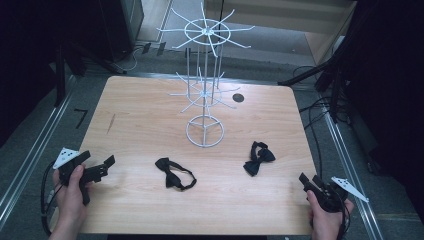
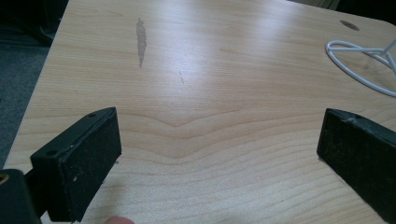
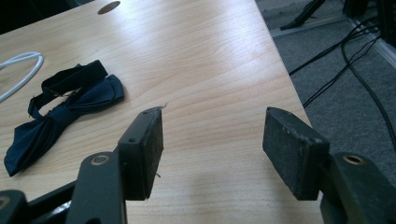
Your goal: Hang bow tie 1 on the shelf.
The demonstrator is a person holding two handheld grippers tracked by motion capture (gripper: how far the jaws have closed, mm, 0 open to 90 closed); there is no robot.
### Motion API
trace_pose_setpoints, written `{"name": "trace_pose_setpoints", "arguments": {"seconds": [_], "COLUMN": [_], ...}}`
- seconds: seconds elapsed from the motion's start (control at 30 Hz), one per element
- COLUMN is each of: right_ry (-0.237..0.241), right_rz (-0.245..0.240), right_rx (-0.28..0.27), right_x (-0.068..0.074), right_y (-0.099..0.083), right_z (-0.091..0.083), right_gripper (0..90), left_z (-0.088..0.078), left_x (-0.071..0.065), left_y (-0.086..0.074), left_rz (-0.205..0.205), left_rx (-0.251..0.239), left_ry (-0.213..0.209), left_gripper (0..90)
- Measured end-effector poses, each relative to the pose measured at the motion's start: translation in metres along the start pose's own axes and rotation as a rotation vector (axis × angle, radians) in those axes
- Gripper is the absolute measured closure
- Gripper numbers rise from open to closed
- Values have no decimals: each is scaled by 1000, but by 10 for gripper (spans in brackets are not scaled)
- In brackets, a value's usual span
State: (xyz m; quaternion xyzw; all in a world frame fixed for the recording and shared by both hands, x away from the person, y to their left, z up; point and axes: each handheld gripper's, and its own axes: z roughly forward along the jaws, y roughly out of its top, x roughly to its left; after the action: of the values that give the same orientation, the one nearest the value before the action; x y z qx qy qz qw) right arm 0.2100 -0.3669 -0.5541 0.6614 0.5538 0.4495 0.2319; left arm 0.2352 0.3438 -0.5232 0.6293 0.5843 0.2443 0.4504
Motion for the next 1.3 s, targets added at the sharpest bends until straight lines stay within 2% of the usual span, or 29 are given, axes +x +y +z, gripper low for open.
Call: {"name": "trace_pose_setpoints", "arguments": {"seconds": [0.4, 0.83, 1.3], "right_ry": [8, 19, 33], "right_rz": [-76, -86, -131], "right_rx": [-19, -22, -13], "right_x": [18, 24, 39], "right_y": [2, 3, 8], "right_z": [-3, -2, 5], "right_gripper": [397, 399, 398], "left_z": [0, 0, 0], "left_x": [0, -1, -1], "left_y": [0, 0, 0], "left_rz": [0, 3, 4], "left_rx": [-2, -1, -1], "left_ry": [-4, -1, -3], "left_gripper": [2, 1, 2]}}
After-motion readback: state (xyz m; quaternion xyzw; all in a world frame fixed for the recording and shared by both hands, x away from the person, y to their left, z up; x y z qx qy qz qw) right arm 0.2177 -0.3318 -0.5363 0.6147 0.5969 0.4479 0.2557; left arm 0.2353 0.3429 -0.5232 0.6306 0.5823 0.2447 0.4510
